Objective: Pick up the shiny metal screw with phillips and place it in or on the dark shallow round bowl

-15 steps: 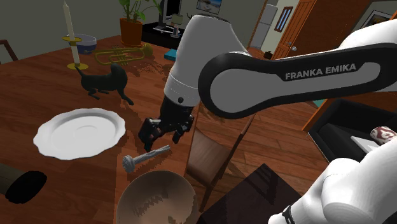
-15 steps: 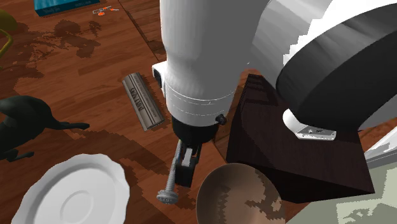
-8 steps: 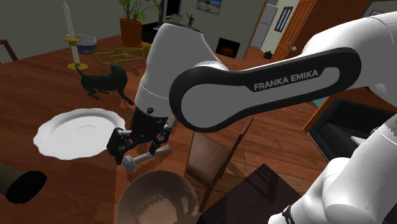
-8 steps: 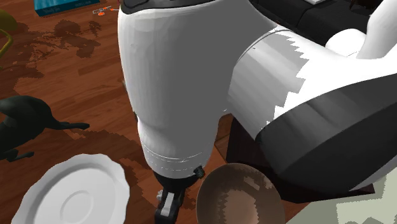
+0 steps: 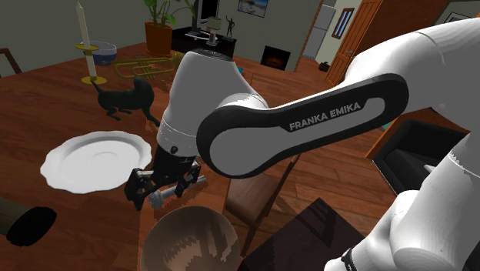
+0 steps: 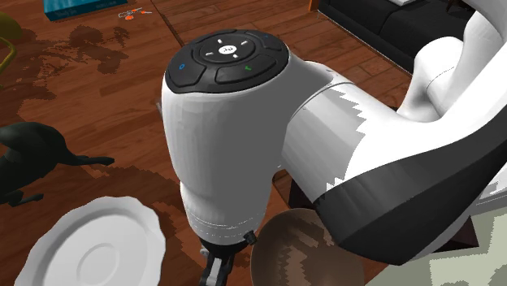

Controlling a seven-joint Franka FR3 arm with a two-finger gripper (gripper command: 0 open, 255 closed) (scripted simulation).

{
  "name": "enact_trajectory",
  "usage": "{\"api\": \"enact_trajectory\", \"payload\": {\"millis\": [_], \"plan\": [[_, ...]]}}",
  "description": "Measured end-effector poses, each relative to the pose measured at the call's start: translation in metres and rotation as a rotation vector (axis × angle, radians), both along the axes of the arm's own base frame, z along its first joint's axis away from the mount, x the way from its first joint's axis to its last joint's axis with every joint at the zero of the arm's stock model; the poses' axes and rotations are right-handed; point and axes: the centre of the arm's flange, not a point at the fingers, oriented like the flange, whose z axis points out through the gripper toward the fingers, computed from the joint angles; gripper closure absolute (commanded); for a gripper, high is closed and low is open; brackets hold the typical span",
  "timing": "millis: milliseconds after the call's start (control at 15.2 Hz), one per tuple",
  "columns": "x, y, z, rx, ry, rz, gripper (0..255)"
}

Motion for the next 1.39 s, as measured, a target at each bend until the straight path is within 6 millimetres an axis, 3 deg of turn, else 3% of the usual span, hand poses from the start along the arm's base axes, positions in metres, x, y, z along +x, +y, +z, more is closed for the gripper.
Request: {"api": "enact_trajectory", "payload": {"millis": [264, 330, 990, 1386], "plan": [[0.000, 0.000, -0.001, 0.000, 0.000, 0.000, 0], [0.000, 0.000, -0.001, 0.000, 0.000, 0.000, 255], [0.000, 0.000, 0.000, 0.001, -0.001, 0.000, 255], [-0.001, 0.000, 0.025, 0.000, 0.000, 0.000, 255]]}}
